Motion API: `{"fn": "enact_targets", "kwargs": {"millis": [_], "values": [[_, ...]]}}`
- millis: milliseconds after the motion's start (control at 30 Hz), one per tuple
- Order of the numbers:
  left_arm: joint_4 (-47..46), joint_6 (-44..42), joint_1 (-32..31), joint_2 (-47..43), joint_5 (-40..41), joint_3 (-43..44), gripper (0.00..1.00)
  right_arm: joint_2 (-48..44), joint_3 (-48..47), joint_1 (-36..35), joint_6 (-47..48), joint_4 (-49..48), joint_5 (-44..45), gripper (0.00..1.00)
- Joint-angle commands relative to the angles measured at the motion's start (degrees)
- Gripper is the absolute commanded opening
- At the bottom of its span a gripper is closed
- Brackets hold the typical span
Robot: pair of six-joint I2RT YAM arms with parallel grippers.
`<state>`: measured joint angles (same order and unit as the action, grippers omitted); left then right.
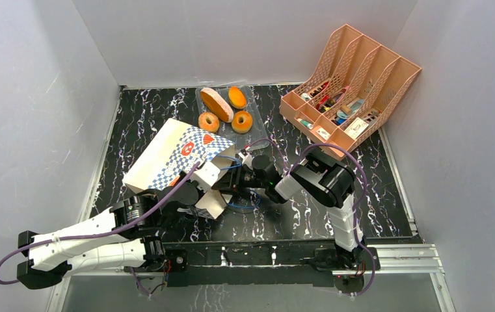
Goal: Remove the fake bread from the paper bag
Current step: Take out the fake bread from the paper bag.
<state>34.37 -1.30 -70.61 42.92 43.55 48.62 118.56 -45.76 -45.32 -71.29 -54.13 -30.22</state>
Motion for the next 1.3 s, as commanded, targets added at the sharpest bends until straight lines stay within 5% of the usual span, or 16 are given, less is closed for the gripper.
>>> {"fn": "enact_targets", "kwargs": {"millis": [0,800,1033,1267], "values": [[-0.4,-0.4,0.2,-0.2,-0.8,-0.4,0.00,-0.3,-3.0,0.1,1.5,-2.8,-1.4,0.37],[-0.7,-0.9,0.7,0.5,-2.1,-0.5,0.00,9.7,-16.0,-3.2,4.5,4.7,-7.1,0.39],[0.1,-0.2,0.9,1.2,1.5,0.0,0.00,7.1,-13.5,-3.3,3.4,1.6,-7.1,0.08],[4.0,0.7,1.0,1.3,8.7,2.0,0.00,1.9,-7.5,-0.7,2.4,-2.3,-6.7,0.00]]}}
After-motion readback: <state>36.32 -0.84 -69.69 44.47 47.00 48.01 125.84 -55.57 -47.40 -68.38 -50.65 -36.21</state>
